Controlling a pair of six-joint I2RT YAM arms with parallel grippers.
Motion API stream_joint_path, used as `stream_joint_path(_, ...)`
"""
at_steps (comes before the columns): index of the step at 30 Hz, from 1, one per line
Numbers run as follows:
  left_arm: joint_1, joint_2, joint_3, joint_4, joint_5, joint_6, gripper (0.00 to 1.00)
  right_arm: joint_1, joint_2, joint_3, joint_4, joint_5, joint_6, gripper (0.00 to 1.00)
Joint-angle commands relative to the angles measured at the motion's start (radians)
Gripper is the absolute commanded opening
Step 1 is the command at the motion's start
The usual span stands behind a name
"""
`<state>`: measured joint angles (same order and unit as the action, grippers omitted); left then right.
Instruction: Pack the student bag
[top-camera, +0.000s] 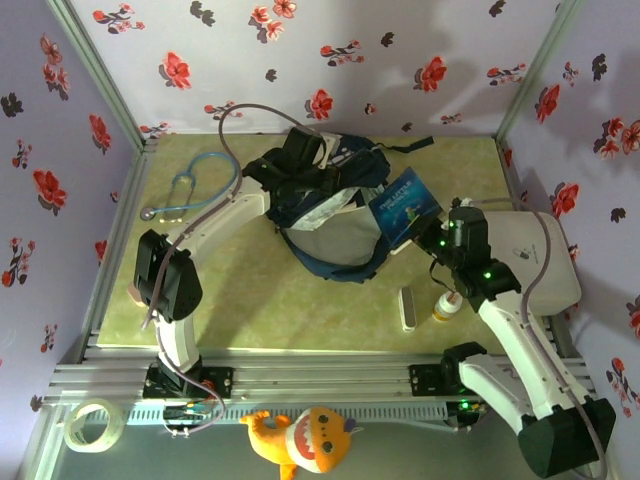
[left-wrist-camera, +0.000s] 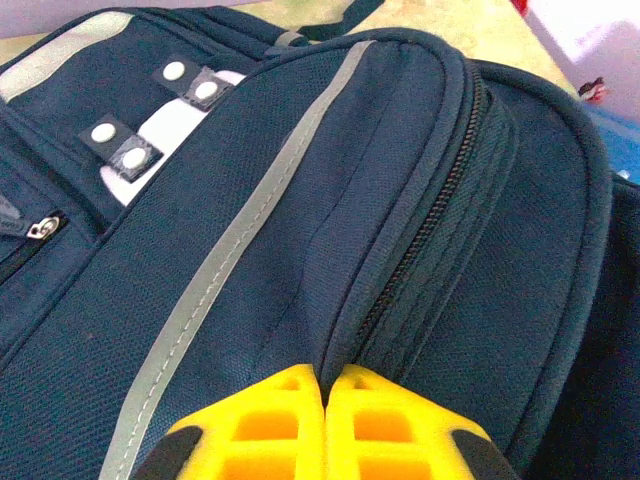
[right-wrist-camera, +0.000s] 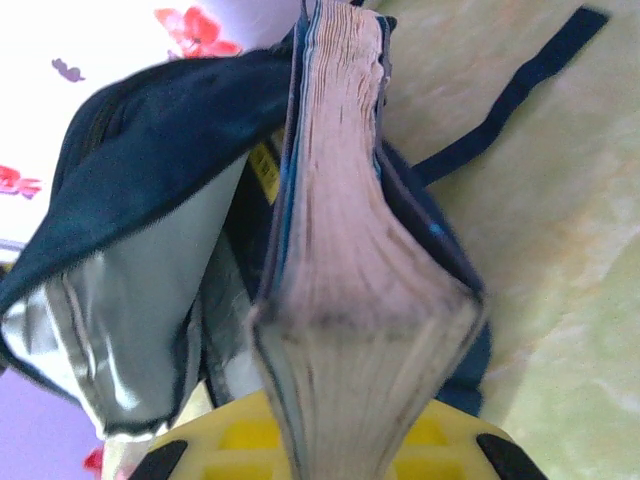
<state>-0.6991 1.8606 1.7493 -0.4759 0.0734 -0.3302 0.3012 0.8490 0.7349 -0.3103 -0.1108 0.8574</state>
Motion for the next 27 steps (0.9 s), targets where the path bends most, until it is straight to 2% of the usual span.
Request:
stream_joint_path(1, 0.006, -0.048, 0.029, 0.148, 0.048, -0.061, 0.0, 0.039, 0.01, -0.008, 0.148, -0.024, 0.037, 0.0)
stream_joint_path(12, 0.006, -0.008, 0.071, 0.12, 0.11, -0.096, 0.0, 0.063, 0.163, -0.002, 0.316, -0.159, 0.142, 0.0)
stream_joint_path(21, 0.006, -0.001, 0.083, 0.106, 0.127, -0.107, 0.0, 0.118, 0.279, 0.011, 0.453, -0.151, 0.213, 0.0)
stream_joint_path(27, 0.007, -0.006, 0.085, 0.101, 0.128, -0.112, 0.0, 0.134, 0.392, 0.04, 0.489, -0.079, 0.218, 0.0)
